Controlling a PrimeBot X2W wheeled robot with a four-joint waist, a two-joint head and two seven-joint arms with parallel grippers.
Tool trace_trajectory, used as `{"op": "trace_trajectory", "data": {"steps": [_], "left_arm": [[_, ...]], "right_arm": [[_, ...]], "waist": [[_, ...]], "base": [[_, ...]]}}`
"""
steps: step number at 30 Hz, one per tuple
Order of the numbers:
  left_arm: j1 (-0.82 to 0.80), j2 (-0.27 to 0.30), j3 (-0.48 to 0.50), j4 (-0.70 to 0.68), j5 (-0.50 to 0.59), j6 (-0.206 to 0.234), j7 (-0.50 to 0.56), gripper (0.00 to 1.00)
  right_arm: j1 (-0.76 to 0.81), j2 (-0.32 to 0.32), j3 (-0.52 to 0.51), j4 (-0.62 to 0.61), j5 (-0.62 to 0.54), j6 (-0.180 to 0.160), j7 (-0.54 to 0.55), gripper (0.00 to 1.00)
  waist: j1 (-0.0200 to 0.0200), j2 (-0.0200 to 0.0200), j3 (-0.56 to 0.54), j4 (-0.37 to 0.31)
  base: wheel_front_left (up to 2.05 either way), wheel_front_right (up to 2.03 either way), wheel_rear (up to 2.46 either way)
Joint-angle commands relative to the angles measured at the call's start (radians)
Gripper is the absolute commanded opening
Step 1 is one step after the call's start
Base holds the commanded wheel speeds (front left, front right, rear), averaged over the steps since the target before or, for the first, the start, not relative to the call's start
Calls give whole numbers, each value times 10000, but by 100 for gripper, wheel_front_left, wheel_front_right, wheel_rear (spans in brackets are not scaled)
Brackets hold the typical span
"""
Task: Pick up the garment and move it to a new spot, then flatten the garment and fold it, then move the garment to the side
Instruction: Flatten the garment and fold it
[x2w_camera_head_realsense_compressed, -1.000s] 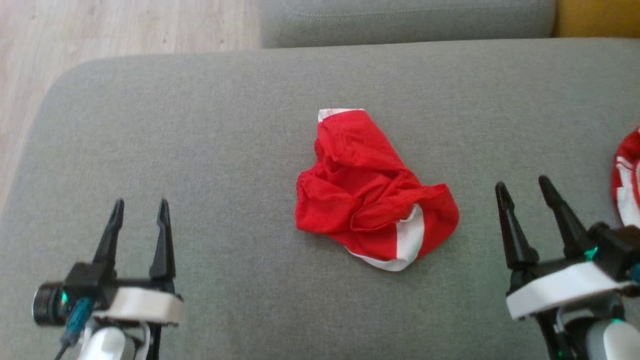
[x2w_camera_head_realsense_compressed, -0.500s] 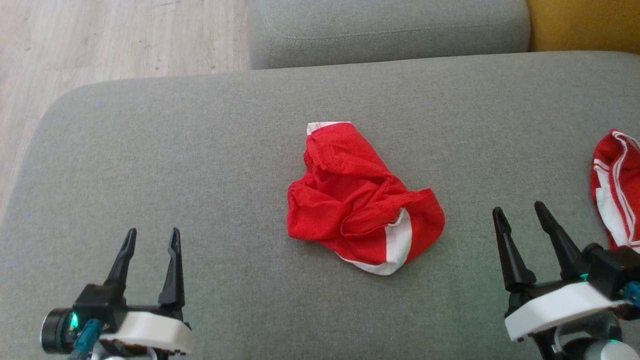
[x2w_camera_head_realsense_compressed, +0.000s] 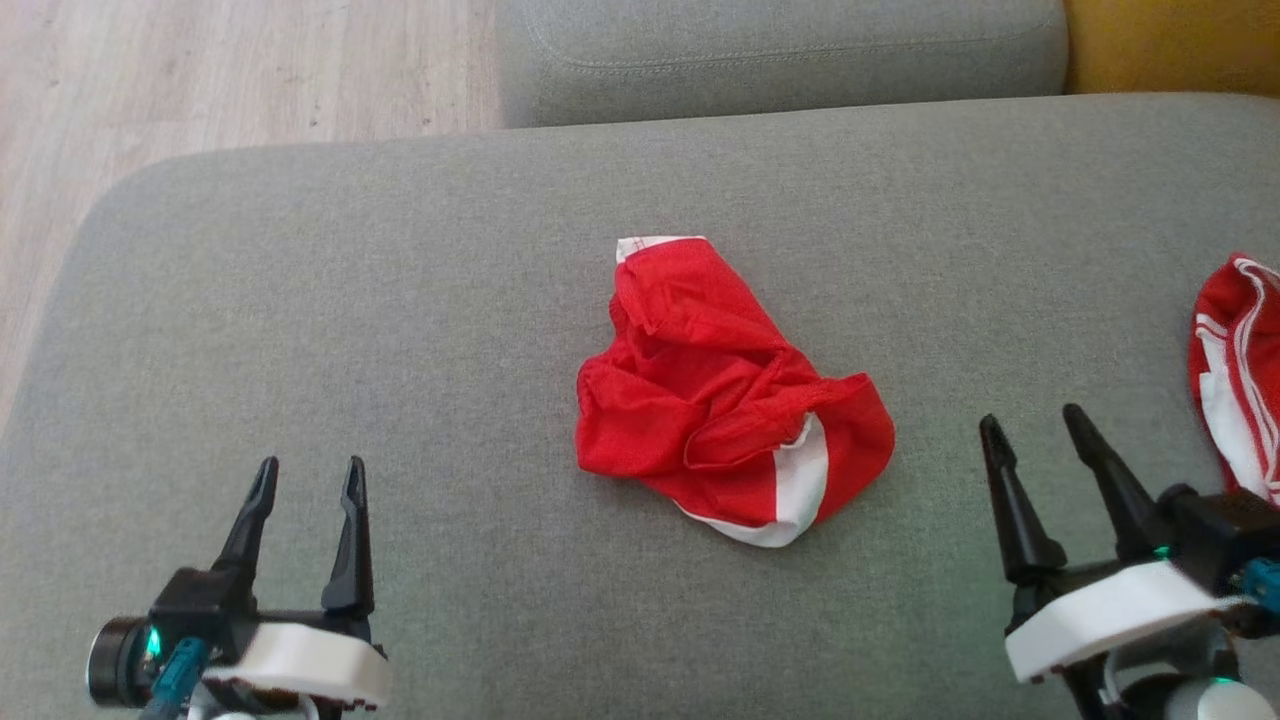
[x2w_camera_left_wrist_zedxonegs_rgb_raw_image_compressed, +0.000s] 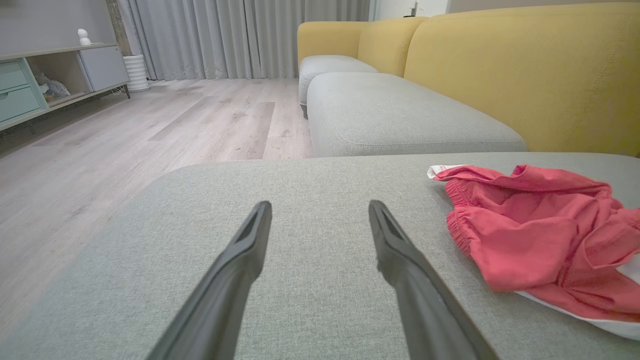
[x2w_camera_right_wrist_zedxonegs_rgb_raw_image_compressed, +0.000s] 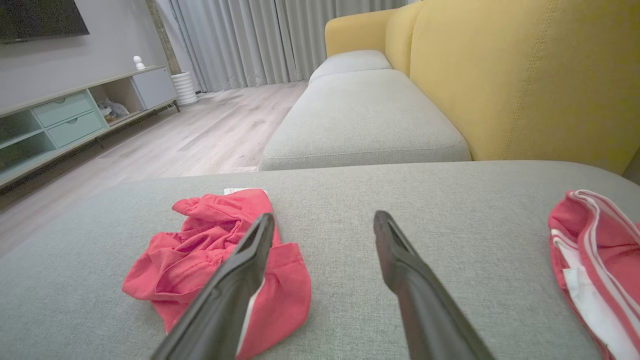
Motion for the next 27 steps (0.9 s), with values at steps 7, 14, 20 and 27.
{"op": "trace_trajectory", "data": {"steps": [7,14,20,27], "left_arm": [[-748,151,301,-398,34,116,-61,100],[-1355,15,139,-117,134,17,-255,100],[-1760,-115,16,77,331,98,-483,100],[-1960,-235,57,202,409,294,-776,100]], "right_arm": [[-887,-846,1597,207,57,-7,556,100],[-2318,-1942,3646,1415,273,-7,952,100],[-3474,-2639,4836,2638,353,-7,1000,100],[-4445,-3072,5876,3724,381,-7,1117,100]], "waist": [[0,-1,301,55],[0,-1,892,277],[0,-1,1275,579],[0,-1,1563,800]], "base": [[0,0,0],[0,0,0],[0,0,0],[0,0,0]]}}
